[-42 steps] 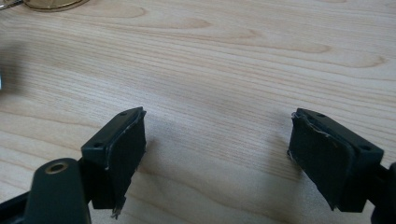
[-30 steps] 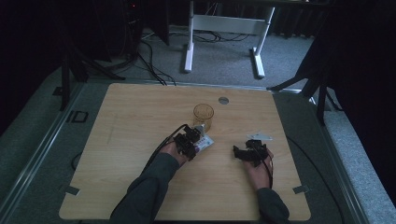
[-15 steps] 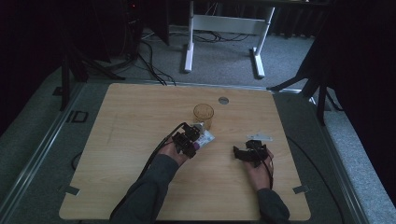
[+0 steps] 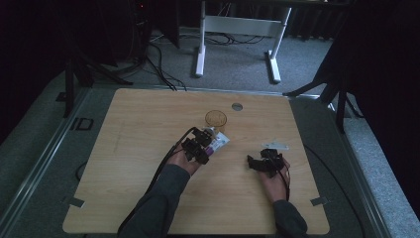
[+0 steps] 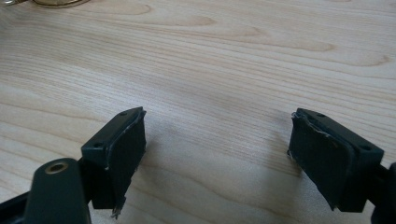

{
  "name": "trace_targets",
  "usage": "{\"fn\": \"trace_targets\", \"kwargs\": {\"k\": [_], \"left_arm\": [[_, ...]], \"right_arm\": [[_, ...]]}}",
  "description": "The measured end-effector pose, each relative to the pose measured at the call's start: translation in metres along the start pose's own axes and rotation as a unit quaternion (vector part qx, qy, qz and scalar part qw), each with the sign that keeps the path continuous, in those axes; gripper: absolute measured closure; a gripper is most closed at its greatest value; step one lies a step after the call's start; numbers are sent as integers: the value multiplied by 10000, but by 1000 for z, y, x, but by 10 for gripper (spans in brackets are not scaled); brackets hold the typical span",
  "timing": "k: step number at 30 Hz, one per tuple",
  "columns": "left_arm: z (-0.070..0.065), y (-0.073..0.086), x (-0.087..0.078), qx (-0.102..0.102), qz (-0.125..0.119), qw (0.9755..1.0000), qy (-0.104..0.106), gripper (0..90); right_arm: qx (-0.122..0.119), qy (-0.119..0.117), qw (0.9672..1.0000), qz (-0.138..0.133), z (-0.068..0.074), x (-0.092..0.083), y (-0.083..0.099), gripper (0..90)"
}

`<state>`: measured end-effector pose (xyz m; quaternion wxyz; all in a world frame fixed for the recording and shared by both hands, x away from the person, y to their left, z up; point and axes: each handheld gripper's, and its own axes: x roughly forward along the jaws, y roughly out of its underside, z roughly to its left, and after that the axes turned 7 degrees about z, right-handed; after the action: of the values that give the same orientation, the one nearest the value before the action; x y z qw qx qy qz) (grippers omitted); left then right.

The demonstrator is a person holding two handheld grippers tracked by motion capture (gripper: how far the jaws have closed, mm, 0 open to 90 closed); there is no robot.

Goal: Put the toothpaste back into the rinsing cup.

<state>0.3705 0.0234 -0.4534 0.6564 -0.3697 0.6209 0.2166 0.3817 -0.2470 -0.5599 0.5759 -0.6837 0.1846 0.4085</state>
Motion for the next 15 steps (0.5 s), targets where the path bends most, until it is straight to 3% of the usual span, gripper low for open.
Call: {"fn": "trace_targets", "kwargs": {"k": [3,8,15], "left_arm": [[0,0,-2,-12,-68,10000,10,717],[-1,3,-15,-56,-429,9990,-79,718],[-2,3,-23,-49,-576,9983,-92,718]], "right_arm": [[-5,-1,10000,-4,0,0,0,185],[-6,1,10000,2,0,0,0,185],[-27,-15,10000,1,1,0,0,184]]}}
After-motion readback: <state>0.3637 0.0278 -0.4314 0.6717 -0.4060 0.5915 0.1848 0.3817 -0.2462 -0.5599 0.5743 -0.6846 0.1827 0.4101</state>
